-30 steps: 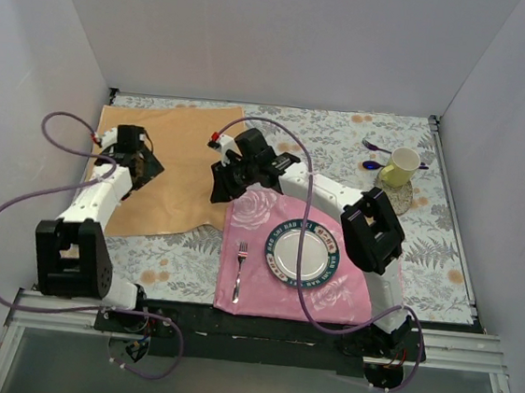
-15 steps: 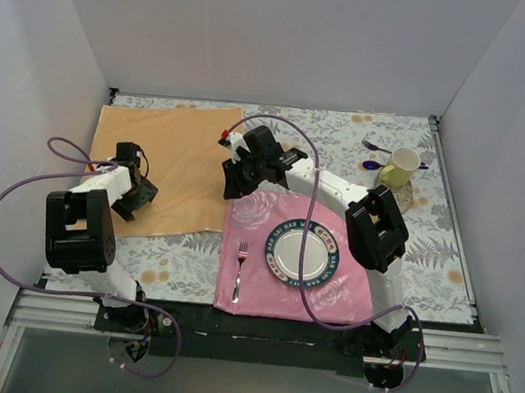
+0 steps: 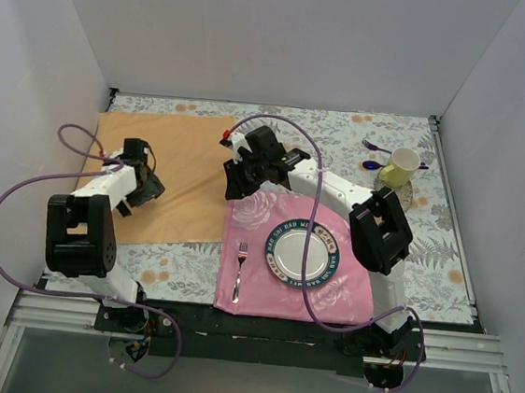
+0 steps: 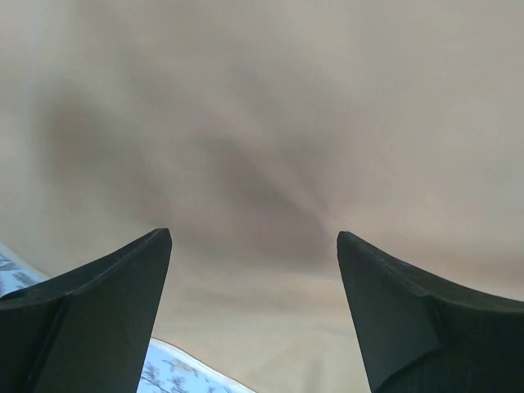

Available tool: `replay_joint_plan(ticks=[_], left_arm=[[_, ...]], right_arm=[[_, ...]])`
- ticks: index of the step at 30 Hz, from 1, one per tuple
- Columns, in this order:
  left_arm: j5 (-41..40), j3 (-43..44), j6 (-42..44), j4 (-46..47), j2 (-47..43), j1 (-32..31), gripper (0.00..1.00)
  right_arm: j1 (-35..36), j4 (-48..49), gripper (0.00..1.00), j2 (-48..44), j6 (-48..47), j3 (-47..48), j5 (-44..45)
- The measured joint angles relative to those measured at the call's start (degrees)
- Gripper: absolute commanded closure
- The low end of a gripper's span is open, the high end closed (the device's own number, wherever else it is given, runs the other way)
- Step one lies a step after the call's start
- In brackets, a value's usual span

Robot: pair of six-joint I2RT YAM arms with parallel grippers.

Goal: Fold the napkin, place the utensils inside, and roll it up
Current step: Fold the napkin

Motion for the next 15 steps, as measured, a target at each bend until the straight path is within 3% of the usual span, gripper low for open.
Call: replay_joint_plan(ticks=[6,15], left_arm=[[7.28,3.48,8.44,0.66,-5.35,-18.03,0.35],[19.89,3.98,16.22,-2.73,-5.86,-34.56,0.44]], right_arm=[[-1.42,0.07,0.66,-5.66,-0.59,-5.49,0.46],[-9.44,2.21,0.66,-17.11,-0.44,-17.14,-0.55]])
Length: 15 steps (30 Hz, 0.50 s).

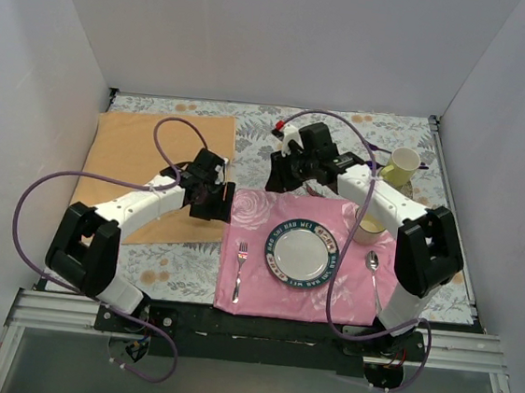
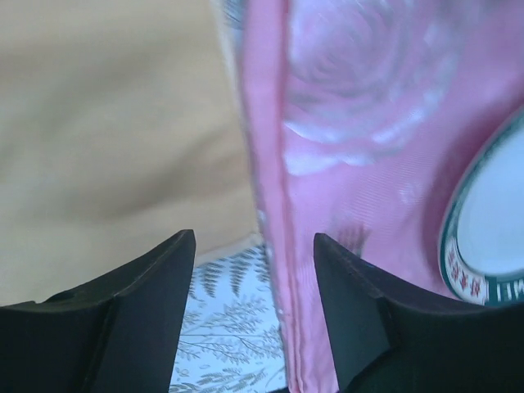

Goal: Fold the napkin, place the utensils inside, and roll it up
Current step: Fold the napkin

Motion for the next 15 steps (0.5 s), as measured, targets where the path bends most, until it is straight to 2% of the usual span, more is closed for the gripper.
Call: replay_joint_plan(ticks=[4,5,6,9,15], left_arm=[[2.6,-0.26,2.51,-0.57,2.32,-5.44,0.54],[2.89,-0.37,2.97,-0.74,2.86,-5.95,0.61],[2.95,-0.37,3.45,-0.94,3.45,-6.27,0.62],[2.75,-0.37,4.5,-1.22,4.85,-6.51,0.66],[0.37,-0.37,5.7,-2.8,5.84,-6.62,0.66]], right_arm=[[-2.99,1.09,0.66,-4.22,0.59,-2.97,-0.2],[-3.26,1.29,0.66,-5.05,0.63,-3.34,-0.22],[-3.3,1.7,0.66,-5.81,0.66,-3.78,-0.26],[-3.28,2.69,0.66,-7.67,0.76,-5.07,-0.55],[-3.37,3.76,0.66,-8.66,0.79,-6.86,-0.92]])
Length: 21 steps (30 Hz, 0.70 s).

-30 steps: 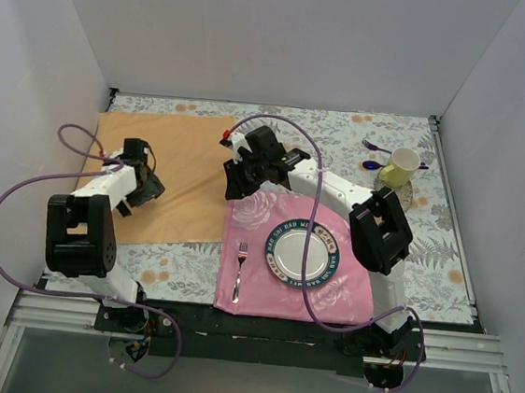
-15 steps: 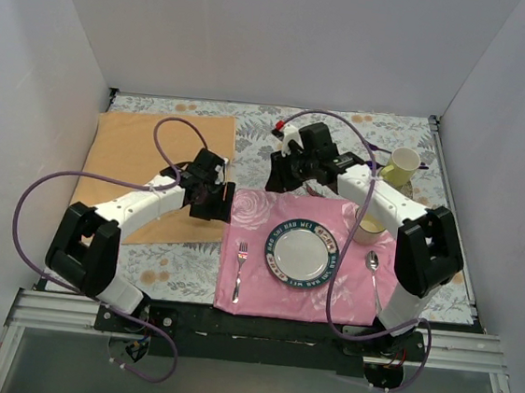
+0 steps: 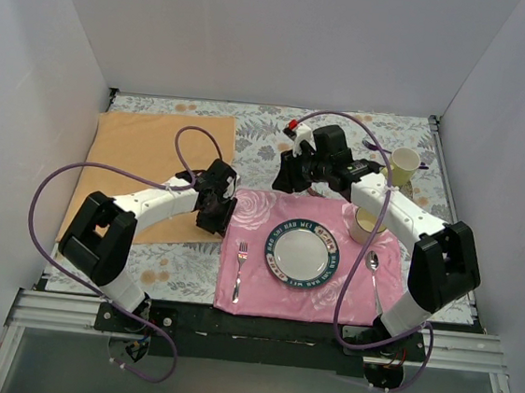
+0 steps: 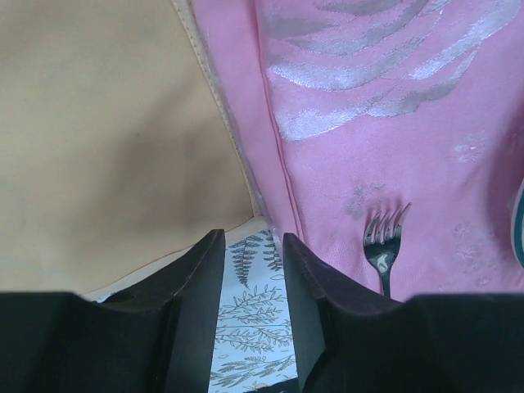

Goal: Fold the napkin, place the utensils inside, and roll it up
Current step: Fold the napkin

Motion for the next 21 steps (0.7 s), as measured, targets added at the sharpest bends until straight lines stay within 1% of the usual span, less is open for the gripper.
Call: replay_joint_plan(ticks=[2,4,13,21], left_arm=[[-0.37,-0.13,0.24,-0.09,0.02,0.0,0.66],[-0.9,-0.46,0.33,0.0,0.04,-0.07,0.69],[-2.75,-0.81,0.74,0.79,0.98,-1.07,0.69],[-4.31,-0.87,0.72,1.51,3.13,-2.16,0.73]], right_arm=[[-0.11,0.09,0.66,0.0,0.02,-0.48,-0.13],[-0.26,0.13,0.66,0.0,0.02,-0.66,-0.37],[-0.42,0.26,0.66,0.0,0.02,-0.66,-1.03],[-0.42,0.31,0.66,0.0,0.04,-0.66,-1.42]])
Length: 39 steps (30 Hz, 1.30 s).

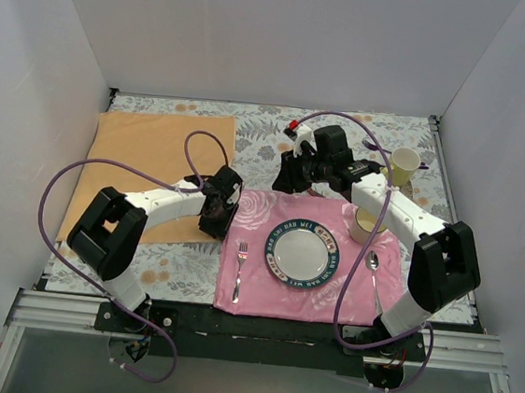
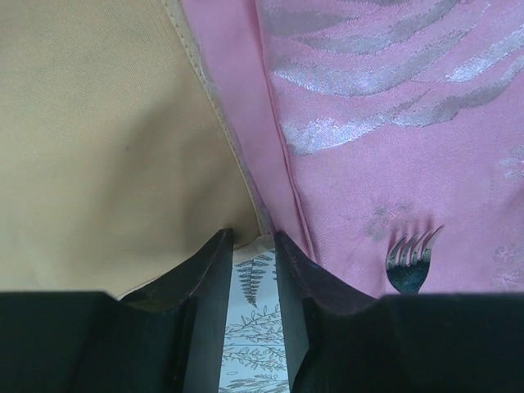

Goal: Fold the napkin, place the utensils inside, and roll it up
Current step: Fold the napkin

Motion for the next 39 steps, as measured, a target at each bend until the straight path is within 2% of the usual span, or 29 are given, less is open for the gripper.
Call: replay_joint_plan(ticks=[19,26,30,39], left_arm=[[-1.86,0.02,-1.31,-0.59,-0.11,-0.35,0.75],[-2.08,0.0,-1.88,-0.72,-0.04,-0.42,0.82],[-2.01,-0.15,-2.23,-0.42,-0.04,-0.63,0.91],[-3.39,0.07,-2.36,-2.32,-0.44,-0.55,0.97]], right_arm=[[-0.11,0.39,0.66,0.13,0.44,0.0,-1.33],[-0.2,0.52,0.66,0.24,1.03,-0.13,-1.75],[-0.22,0.98,0.66,0.24,1.27,-0.22,-2.01],[-0.22,1.53,0.66,0.83,1.55,-0.22,-3.26]])
